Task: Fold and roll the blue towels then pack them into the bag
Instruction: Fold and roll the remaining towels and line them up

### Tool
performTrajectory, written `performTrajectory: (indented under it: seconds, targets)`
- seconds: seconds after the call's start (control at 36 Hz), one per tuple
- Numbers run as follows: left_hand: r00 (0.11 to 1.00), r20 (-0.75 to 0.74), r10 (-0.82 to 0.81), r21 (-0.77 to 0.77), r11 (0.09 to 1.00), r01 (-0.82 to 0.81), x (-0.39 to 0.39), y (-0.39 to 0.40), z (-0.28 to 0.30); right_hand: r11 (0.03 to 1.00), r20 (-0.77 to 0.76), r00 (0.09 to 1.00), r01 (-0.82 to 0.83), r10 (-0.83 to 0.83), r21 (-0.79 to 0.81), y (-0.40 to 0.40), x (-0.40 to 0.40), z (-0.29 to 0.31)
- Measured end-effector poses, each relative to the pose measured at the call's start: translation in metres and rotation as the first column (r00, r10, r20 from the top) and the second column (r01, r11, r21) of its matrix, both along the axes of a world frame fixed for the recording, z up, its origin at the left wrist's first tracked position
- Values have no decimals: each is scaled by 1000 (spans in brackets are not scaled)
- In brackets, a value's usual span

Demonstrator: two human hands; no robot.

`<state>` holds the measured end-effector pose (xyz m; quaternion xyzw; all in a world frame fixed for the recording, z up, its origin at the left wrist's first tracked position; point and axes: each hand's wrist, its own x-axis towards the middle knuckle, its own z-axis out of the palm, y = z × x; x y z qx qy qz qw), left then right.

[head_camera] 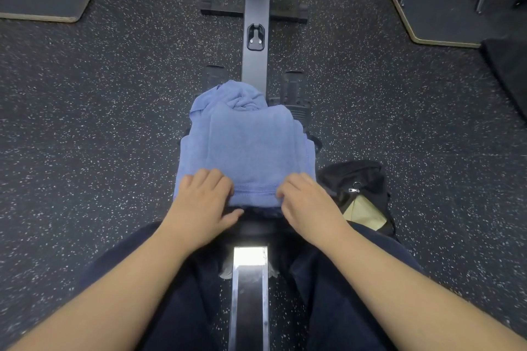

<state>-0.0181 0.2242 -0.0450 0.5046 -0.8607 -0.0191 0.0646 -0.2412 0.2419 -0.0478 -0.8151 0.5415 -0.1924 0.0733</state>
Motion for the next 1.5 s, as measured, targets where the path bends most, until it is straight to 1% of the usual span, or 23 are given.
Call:
performTrajectory:
  seconds: [0.06, 0.08, 0.14, 0.19, 0.31, 0.39, 0.44, 0.53, 0.58, 0.64, 0.72, 0.78, 0.86, 0.97, 1.0, 1.06, 1.14, 1.19, 1.28, 1.36, 1.42, 1.5]
  targets:
    - [998, 65, -4, -6, 1000, 4, -2, -1, 0, 1000, -19, 1000, 22, -22, 9, 2, 2, 0]
    - [998, 69, 11, -4, 1000, -11, -3, -1, -1, 999, -49, 998, 32, -31, 22, 4, 2, 0]
    - [999, 33, 29, -43, 999, -28, -5, -3, -3, 998, -129, 991, 47, -42, 33, 5, 3, -2]
    - [1000, 1, 20, -111, 994, -20, -5, -3, -6, 997, -170, 983, 73, -65, 40, 3, 2, -4]
    - [1000, -13, 13, -135, 991, -14, -2, -3, -5, 996, -155, 984, 76, -83, -51, 0, -1, -7]
    - [999, -47, 14, -152, 988, -21, 0, -3, -5, 992, -115, 991, 48, -62, -119, -1, -2, -9]
    - [997, -76, 15, -176, 984, -28, 1, -4, -6, 990, -100, 994, 29, -43, -136, 0, -3, -9]
    - [991, -129, 22, -218, 975, -50, 2, -6, -8, 993, -130, 991, 21, -36, -117, -1, -4, -8]
    - [990, -139, 35, -234, 970, -67, 2, -7, -10, 993, -143, 989, 27, -42, -111, -2, -4, -8]
    - [988, -145, 51, -241, 967, -85, 1, -8, -10, 990, -121, 991, 47, -63, -131, -4, -4, -9]
    - [982, -170, 78, -222, 968, -115, 0, -10, -12, 983, -87, 992, 75, -90, -167, -7, -4, -11]
    - [974, -197, 108, -183, 972, -145, 0, -12, -12, 981, -75, 992, 88, -102, -171, -9, -4, -13]
    - [963, -220, 154, -98, 979, -179, -1, -14, -11, 981, -78, 988, 122, -135, -151, -12, -3, -13]
    - [934, -262, 242, 32, 970, -242, -4, -18, -6, 978, -121, 976, 168, -183, -127, -16, -1, -13]
    - [932, -253, 261, 60, 965, -254, -5, -18, -5, 976, -127, 973, 176, -191, -125, -17, -1, -13]
    - [936, -224, 271, 67, 963, -262, -5, -20, -3, 974, -132, 970, 189, -206, -129, -19, 1, -13]
    - [948, -185, 260, 12, 965, -262, -2, -20, -4, 967, -121, 966, 212, -229, -141, -21, 3, -13]
    - [957, -148, 248, -31, 966, -255, 0, -22, -5, 971, -90, 971, 214, -224, -111, -22, 2, -12]
    - [964, -97, 247, -56, 966, -253, -1, -23, -8, 974, -57, 974, 217, -220, -60, -23, 1, -10]
    - [963, -73, 259, -104, 959, -265, -2, -25, -10, 972, -48, 973, 224, -228, -75, -23, 2, -11]
    - [958, -60, 279, -125, 950, -285, -4, -25, -10, 970, -28, 971, 236, -237, -54, -22, 4, -12]
    - [947, -91, 307, -168, 933, -318, -6, -26, -9, 968, -27, 968, 248, -249, -33, -23, 6, -9]
